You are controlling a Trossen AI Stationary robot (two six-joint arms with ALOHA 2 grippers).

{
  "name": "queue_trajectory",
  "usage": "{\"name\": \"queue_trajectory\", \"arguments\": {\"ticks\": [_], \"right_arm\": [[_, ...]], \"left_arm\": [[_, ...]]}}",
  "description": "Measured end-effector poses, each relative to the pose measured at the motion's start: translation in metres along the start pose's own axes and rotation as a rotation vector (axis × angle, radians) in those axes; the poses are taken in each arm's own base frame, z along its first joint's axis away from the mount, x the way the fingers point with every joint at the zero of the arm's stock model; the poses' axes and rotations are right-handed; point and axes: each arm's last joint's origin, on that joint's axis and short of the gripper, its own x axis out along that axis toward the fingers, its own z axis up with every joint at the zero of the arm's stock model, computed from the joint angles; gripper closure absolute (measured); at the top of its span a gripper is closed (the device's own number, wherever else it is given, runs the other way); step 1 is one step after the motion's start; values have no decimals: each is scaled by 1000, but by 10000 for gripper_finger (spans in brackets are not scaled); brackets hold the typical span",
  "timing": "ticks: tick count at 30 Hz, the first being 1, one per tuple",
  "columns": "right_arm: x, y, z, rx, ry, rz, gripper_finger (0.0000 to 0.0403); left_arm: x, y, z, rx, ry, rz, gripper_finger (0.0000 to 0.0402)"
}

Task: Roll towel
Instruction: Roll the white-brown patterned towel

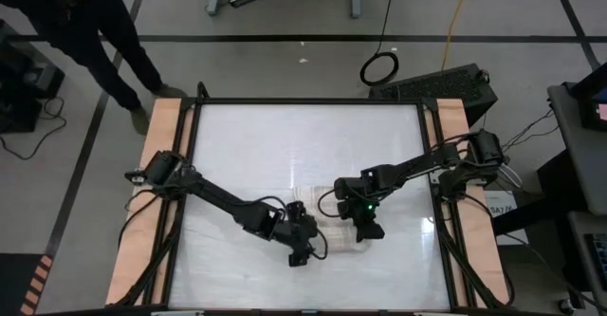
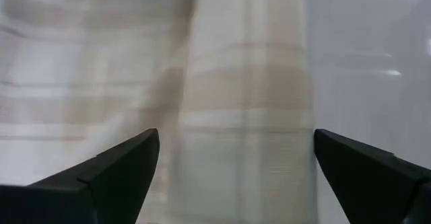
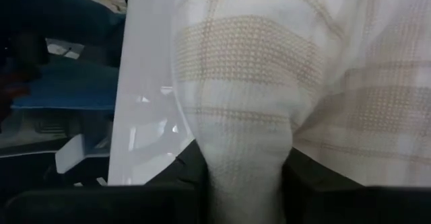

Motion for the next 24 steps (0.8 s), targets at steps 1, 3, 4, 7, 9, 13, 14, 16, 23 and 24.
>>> {"name": "queue_trajectory", "arguments": {"ticks": [1, 3, 4, 7, 9, 13, 14, 16, 23, 24], "right_arm": [[1, -1, 0, -3, -1, 0, 307], [1, -1, 1, -8, -5, -1, 307], [0, -1, 1, -11, -10, -1, 307], [-1, -2, 2, -1, -13, 1, 307], [-2, -2, 2, 8, -14, 24, 307], [-3, -2, 2, 21, -15, 41, 304], [-3, -3, 2, 24, -15, 38, 301], [-3, -3, 2, 42, -16, 15, 290], [-11, 3, 1, 50, -38, -55, 186], [-14, 6, 1, 47, -44, -63, 167]], "left_arm": [[4, 1, -1, -2, 15, -18, 5], [10, 2, -4, -11, 47, -53, 5], [12, 3, -5, -13, 56, -65, 5], [15, 4, -6, -13, 66, -63, 10], [15, 4, -6, -15, 63, -61, 21], [15, 6, -6, -43, 70, -65, 64], [15, 7, -5, -53, 75, -75, 77], [16, 8, -5, -74, 86, -91, 108], [15, 7, -5, -80, 104, -142, 225], [15, 7, -5, -81, 109, -153, 239]]}}
